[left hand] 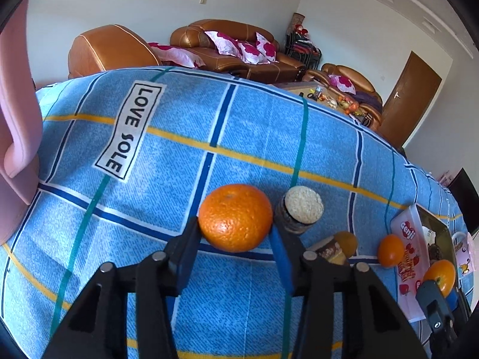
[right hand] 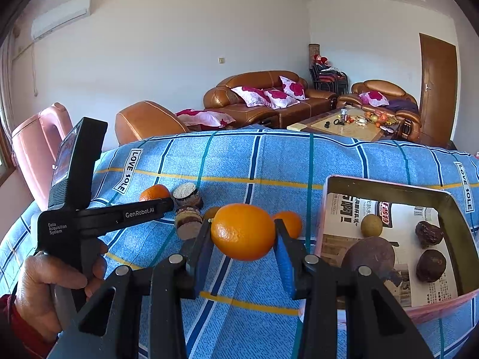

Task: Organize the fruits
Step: 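Grasp another orange with the left tool while the right tool holds its orange, then carry both oranges over the pink tin box and open both tools inside it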

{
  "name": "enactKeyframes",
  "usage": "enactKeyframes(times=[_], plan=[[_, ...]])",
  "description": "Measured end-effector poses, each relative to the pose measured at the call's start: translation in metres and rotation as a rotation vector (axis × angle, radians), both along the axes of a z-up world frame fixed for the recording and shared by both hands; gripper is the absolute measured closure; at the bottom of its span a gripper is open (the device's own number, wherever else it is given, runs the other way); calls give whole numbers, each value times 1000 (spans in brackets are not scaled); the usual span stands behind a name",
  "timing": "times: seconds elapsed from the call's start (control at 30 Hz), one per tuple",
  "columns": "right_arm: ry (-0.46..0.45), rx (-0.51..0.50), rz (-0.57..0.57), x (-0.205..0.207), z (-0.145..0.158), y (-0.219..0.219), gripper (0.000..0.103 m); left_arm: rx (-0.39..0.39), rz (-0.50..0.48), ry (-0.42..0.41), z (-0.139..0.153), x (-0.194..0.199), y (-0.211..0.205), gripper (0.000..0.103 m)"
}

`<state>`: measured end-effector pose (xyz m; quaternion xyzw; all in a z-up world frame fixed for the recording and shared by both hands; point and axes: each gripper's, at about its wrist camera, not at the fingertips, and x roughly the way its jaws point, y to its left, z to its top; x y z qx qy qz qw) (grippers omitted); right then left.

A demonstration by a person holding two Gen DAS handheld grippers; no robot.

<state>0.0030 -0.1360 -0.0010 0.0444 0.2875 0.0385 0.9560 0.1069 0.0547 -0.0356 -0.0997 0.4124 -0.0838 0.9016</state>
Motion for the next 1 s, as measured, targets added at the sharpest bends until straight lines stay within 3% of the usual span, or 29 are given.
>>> enactKeyframes(times=[0.1,0.37,0.53,1.0], plan=[[-1,2,-1,1,0,0,62,-14,26,-47,6,-12,5,55],[-69,-30,-21,-7,8,1,62,133,123,-219,26,-53,-9,55],[-101,-76,-39,-8,11,2,61,203,128,-303,34,-74,-20,55],[-91,-101,-57,-17,8,4,61,244,137,-365,40,-109,-34,55]])
